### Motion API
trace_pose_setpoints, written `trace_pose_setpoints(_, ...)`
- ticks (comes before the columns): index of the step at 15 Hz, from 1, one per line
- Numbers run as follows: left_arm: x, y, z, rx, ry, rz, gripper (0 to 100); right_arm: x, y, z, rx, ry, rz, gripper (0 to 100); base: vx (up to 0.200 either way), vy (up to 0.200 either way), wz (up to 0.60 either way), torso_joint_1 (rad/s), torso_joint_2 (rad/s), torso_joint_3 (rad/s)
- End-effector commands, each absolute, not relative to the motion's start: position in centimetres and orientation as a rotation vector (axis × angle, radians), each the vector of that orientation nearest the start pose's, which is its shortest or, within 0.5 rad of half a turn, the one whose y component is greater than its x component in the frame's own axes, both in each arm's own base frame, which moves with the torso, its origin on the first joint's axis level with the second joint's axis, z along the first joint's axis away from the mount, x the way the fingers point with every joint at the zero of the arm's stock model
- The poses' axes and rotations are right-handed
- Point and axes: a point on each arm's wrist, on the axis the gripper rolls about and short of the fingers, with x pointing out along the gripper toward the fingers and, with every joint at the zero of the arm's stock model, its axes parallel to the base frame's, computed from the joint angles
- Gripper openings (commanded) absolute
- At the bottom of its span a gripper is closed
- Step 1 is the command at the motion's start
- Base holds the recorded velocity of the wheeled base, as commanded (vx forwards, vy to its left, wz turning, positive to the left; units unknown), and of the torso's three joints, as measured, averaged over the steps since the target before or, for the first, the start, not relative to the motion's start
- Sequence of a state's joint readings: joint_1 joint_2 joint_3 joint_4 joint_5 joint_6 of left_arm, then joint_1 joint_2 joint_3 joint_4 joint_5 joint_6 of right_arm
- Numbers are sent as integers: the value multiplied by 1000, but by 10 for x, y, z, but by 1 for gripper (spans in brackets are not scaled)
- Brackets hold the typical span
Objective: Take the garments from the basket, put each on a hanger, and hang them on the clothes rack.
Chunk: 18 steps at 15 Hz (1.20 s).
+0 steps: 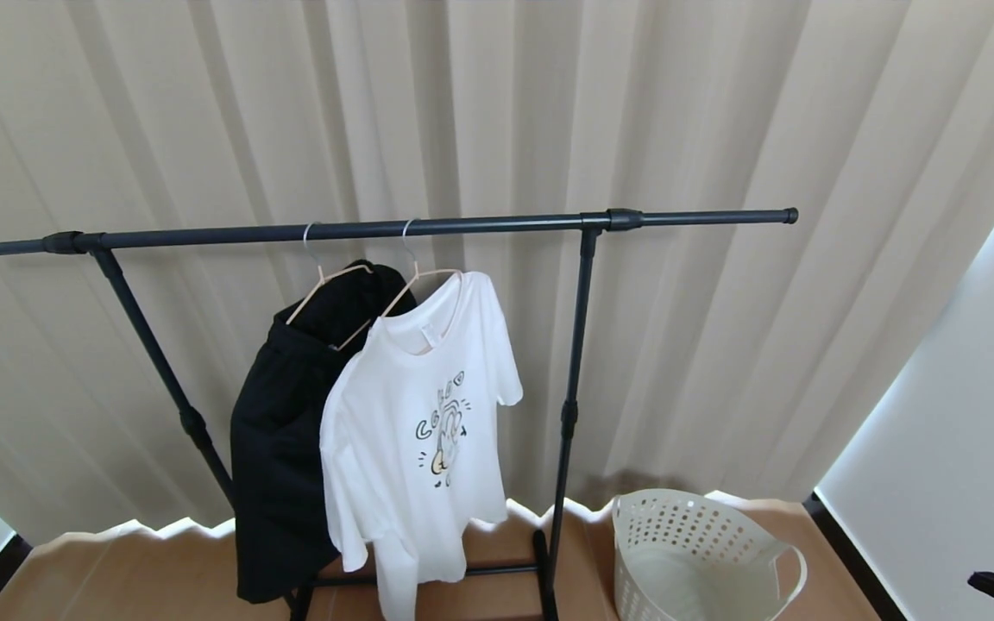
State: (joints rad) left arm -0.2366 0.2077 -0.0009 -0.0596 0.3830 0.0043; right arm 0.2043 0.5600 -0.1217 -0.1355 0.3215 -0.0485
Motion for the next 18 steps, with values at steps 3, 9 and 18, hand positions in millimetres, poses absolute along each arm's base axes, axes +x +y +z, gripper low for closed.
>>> trace_pose_setpoints(3,-16,9,84,54,33,295,100,-17,1,95,-46,213,384,100,0,0,0,0,0,0)
trace_pose_setpoints(9,-23,4,86,-36,-103,176,100,-28,1,78,-78,67,52,100,0,0,0,0,0,0)
trace_pose_setpoints(18,-23,4,86,-140,-113,171,100,-27,1,78,18,66,42,100,0,0,0,0,0,0)
